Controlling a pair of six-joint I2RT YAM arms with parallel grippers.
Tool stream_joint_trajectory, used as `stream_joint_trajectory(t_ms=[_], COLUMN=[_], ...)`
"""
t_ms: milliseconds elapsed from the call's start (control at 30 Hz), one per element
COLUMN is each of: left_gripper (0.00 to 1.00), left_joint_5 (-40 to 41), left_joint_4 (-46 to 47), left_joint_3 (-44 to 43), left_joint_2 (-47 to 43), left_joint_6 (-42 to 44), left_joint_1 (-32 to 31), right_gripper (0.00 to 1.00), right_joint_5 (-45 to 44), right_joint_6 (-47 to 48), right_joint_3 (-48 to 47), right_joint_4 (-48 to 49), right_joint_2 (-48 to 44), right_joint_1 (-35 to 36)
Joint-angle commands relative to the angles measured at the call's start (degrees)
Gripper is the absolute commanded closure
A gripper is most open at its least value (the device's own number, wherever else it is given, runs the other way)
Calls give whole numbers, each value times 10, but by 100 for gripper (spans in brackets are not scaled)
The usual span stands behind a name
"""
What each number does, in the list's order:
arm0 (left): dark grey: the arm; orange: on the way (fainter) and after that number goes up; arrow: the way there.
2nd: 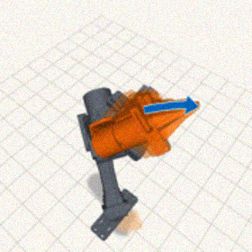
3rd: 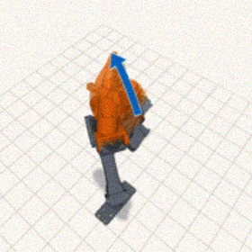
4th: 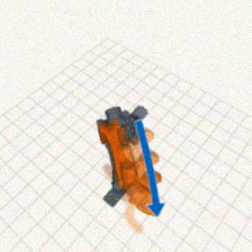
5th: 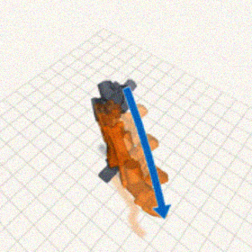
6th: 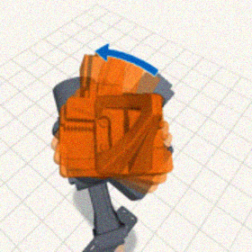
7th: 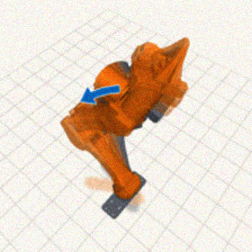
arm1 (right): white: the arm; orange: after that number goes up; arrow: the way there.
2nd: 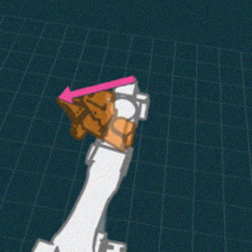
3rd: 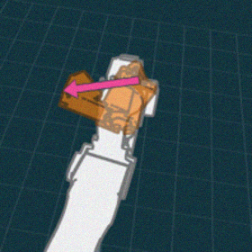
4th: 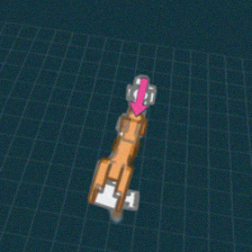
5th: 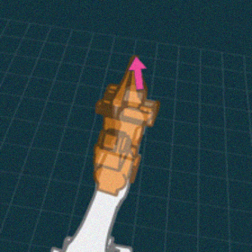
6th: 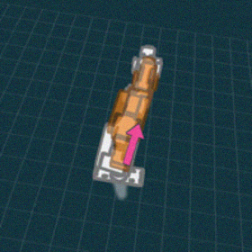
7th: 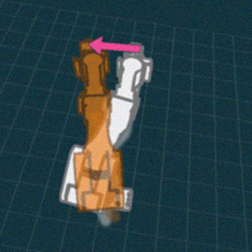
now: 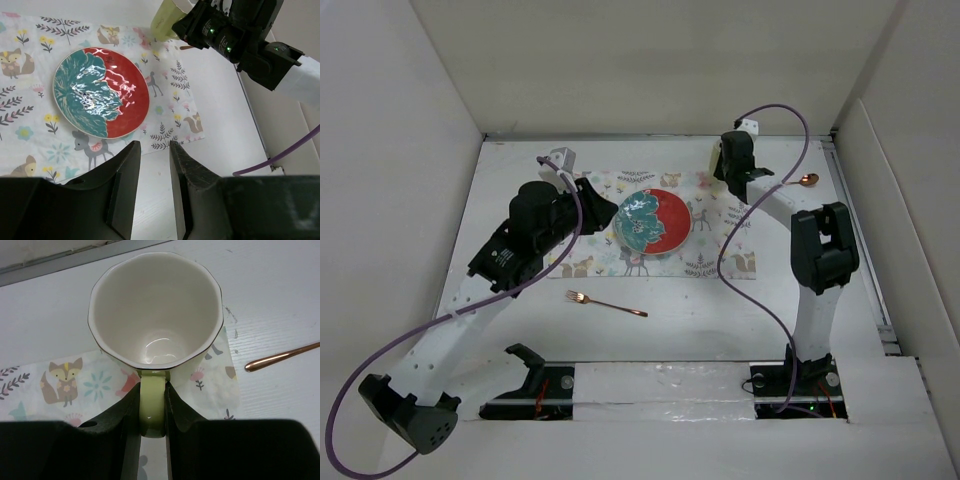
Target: Set the dinner table for one person
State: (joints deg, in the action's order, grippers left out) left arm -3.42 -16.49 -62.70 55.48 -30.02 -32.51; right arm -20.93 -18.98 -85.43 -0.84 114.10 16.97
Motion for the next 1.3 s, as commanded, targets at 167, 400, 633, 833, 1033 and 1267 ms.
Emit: stream_joint_trajectory(t_ms=[167, 400, 633, 833, 1033, 1267], left_gripper=[73, 74, 74, 74, 73, 73], left_joint_5=[-4, -7, -7, -11, -13, -11], left_joint_4=[34, 39, 39, 43, 45, 46], left_joint_3=[-6, 0, 12, 20, 22, 18], left_joint_2=[1, 0, -10, -16, -17, -12], left_joint_6=[4, 3, 1, -1, 1, 11], left_joint_1=[2, 2, 2, 2, 2, 2], right_gripper=[100, 100, 96, 68, 57, 38], right_joint_5=[-32, -29, -41, -58, -49, -10], right_joint_6=[-7, -13, -21, -45, -60, -84], right_joint_3=[13, 4, -3, -4, 24, 38], right_joint_4=[74, 31, -11, -56, -62, -70], right_joint_2=[-39, -35, -32, -36, -54, -96], right_joint_1=[-8, -8, -8, -3, -3, -28])
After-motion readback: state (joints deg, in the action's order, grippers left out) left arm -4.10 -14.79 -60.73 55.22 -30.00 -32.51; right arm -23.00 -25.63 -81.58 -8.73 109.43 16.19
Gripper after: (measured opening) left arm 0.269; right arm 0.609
